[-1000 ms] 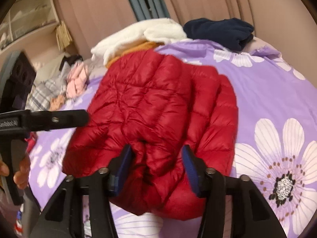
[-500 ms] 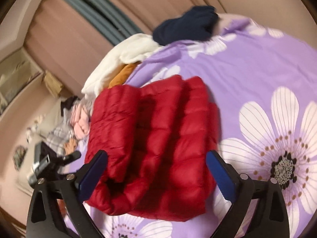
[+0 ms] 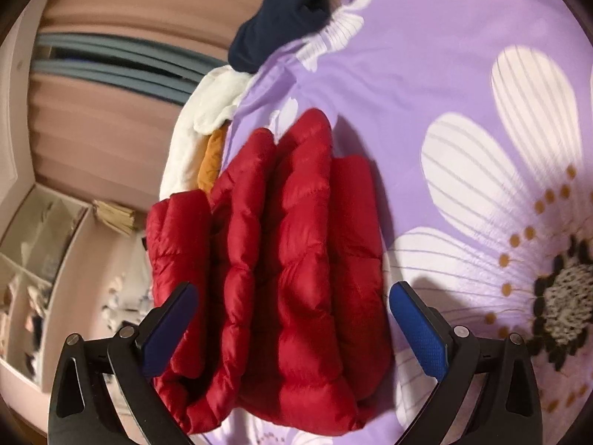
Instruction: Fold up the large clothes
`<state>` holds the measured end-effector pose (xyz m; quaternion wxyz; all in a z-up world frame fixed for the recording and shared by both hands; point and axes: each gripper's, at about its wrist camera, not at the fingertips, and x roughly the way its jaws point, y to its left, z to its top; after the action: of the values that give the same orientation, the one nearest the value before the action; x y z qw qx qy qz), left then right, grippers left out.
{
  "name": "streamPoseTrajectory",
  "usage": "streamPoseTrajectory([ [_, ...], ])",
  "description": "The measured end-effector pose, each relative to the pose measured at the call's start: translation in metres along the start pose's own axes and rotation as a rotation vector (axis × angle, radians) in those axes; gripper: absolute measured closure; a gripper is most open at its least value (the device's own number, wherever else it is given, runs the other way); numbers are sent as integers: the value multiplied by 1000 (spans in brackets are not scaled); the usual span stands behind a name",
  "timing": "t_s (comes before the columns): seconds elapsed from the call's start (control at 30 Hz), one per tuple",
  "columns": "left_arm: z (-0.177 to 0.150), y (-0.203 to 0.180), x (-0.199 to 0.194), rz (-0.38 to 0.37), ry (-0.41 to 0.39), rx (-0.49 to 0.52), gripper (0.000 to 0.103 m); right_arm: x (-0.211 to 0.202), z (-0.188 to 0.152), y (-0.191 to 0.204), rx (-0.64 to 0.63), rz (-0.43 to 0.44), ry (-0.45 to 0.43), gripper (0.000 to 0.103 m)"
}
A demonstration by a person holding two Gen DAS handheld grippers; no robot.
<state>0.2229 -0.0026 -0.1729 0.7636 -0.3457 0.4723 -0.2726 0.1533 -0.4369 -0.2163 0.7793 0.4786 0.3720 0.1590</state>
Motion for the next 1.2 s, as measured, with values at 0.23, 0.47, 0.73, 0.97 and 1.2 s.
streamPoseTrajectory([
  [0.23, 3, 10, 12, -26, 19, -36, 13, 7, 3, -10, 68, 54, 6, 1],
  [0.47, 5, 11, 25, -31, 36, -44, 6, 21, 11, -7, 78, 45, 44, 1],
  [0.73, 11, 11, 41, -25, 63, -50, 1, 42, 14, 4, 15, -16, 122, 0],
  [0.97, 15, 7, 48, -13, 73, -34, 0, 55, 4, 17, -60, -47, 125, 3],
  [1.2, 13, -3, 40, 5, 53, 26, 12, 42, -9, 28, -157, -53, 92, 35],
])
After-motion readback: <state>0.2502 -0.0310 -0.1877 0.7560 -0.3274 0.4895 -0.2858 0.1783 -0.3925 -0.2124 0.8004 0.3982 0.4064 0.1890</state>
